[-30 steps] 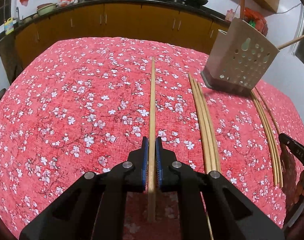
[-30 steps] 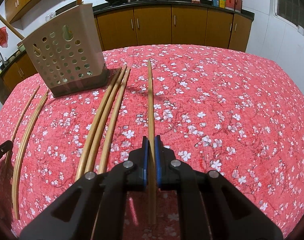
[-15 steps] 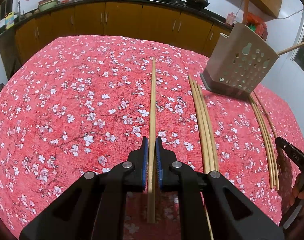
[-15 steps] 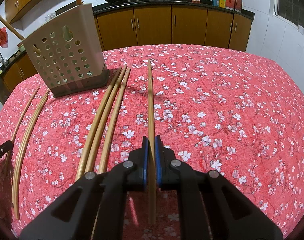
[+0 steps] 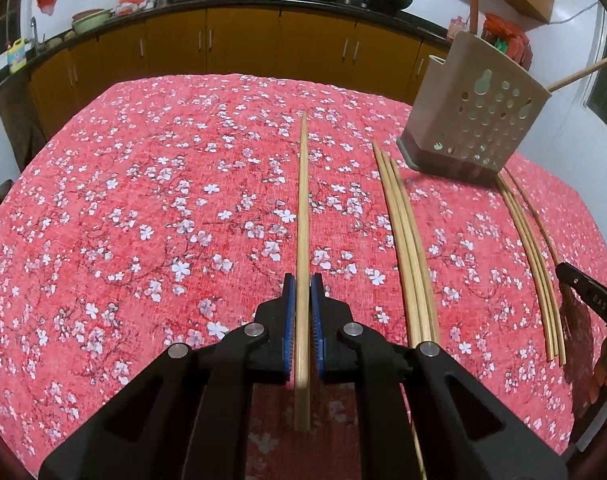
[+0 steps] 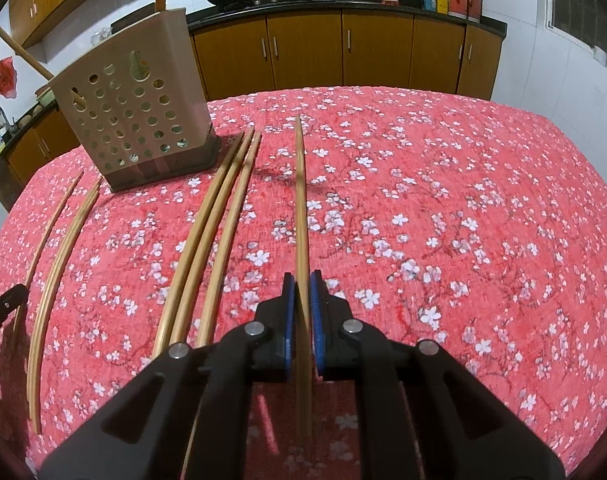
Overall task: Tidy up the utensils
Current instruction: 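Lift the held chopsticks upright and carry them above the beige holder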
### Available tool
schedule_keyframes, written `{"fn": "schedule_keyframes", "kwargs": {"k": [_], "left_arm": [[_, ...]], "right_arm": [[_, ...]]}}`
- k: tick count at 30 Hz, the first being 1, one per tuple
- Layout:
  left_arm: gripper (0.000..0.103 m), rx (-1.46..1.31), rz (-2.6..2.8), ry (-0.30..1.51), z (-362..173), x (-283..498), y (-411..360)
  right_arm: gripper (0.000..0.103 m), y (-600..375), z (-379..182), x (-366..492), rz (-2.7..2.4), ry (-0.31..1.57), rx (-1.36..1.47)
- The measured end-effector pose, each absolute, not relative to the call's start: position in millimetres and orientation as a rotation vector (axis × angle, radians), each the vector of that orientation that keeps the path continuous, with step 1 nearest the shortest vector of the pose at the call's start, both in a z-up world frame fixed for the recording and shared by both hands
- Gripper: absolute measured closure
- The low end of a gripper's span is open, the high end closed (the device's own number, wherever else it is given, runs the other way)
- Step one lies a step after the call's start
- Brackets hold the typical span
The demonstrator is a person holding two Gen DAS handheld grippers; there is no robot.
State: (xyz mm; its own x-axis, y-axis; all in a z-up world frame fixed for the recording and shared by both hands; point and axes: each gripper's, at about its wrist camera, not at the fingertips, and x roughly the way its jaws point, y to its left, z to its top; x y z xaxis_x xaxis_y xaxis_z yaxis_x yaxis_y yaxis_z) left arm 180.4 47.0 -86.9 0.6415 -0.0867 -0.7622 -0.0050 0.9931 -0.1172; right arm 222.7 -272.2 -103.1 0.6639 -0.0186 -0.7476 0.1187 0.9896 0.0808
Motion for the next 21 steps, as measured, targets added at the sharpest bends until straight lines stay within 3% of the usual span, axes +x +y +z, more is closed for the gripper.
{"fn": "schedule_keyframes", "kwargs": {"k": [9, 21], "left_arm": [[0.095, -0.08, -0.049, 0.854, -71, 179, 47], [0.095, -0.12, -0.087, 0.628, 11, 169, 56]], "right_arm": [[0.095, -278, -73, 203, -0.062, 0.75, 0.151], [0.095, -283, 5, 182, -0.059, 0.525, 0.147]]}}
